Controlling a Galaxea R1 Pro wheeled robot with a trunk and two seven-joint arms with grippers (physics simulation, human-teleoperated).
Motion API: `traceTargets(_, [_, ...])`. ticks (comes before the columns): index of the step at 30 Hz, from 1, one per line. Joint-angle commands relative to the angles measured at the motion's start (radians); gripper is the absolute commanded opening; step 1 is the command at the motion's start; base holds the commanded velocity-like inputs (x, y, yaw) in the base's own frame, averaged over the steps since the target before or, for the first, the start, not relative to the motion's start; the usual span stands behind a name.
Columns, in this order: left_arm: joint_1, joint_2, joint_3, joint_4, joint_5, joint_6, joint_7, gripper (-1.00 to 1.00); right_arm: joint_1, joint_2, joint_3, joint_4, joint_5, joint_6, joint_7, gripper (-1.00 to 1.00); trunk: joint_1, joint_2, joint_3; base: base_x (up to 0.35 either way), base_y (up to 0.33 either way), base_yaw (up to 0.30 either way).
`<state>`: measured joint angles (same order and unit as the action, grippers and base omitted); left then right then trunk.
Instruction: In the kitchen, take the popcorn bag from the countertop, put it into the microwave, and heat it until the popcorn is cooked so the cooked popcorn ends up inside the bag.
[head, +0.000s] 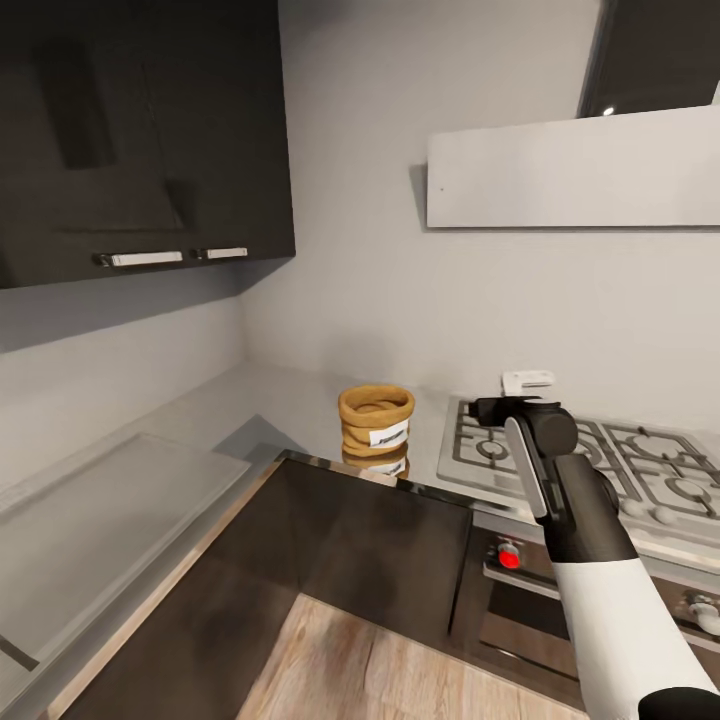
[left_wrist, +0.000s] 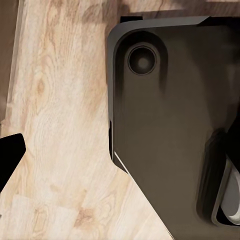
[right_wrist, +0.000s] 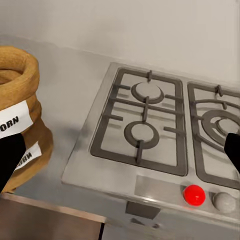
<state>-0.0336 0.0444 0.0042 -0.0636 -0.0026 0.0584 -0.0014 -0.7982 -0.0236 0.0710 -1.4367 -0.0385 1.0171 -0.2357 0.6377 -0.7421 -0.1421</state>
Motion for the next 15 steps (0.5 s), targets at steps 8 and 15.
traceTargets(8, [0.000,0.000,0.000,-0.002,0.000,0.006,0.000,1.00,-0.001,-0.001,-0.002,-0.001,-0.004,0.005,-0.005,1.00,0.000,-0.001,-0.002,0.258,-0.001,0.000])
traceTargets(15, [0.000,-0.002,0.000,-0.002,0.000,0.006,0.000,1.00,-0.001,-0.001,-0.002,-0.001,-0.004,0.005,-0.006,1.00,0.000,-0.001,-0.002,0.301,-0.098,0.000])
